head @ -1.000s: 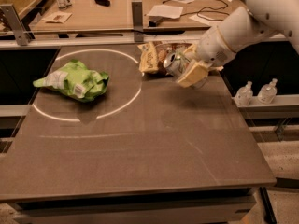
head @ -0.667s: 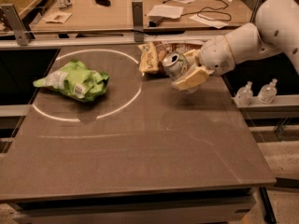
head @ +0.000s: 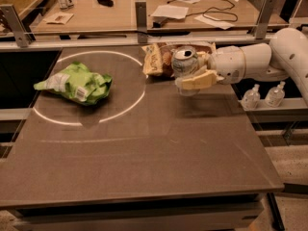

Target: Place 7up can upright

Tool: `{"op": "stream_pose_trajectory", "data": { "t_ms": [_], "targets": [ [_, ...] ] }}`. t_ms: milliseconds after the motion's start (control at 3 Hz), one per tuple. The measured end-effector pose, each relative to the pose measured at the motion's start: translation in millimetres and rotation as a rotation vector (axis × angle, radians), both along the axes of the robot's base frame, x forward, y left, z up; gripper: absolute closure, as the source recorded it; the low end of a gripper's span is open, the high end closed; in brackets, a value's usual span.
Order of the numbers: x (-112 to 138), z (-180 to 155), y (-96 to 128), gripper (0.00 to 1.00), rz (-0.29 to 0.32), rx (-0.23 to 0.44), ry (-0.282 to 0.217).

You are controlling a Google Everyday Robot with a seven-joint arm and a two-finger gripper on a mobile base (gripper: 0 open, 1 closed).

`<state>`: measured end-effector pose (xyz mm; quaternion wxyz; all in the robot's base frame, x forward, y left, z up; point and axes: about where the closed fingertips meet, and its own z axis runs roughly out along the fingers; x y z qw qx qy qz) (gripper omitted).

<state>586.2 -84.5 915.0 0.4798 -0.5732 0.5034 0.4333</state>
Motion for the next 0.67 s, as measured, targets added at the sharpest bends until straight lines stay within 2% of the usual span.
{"op": "stream_pose_trajectory", "data": {
  "t_ms": [333, 667],
  "targets": [
    [-6, 1, -3, 1.0, -0.004, 0.041, -0.004],
    [-12, -9, -4, 1.0, -0.016, -0.009, -0.015]
  ]
}}
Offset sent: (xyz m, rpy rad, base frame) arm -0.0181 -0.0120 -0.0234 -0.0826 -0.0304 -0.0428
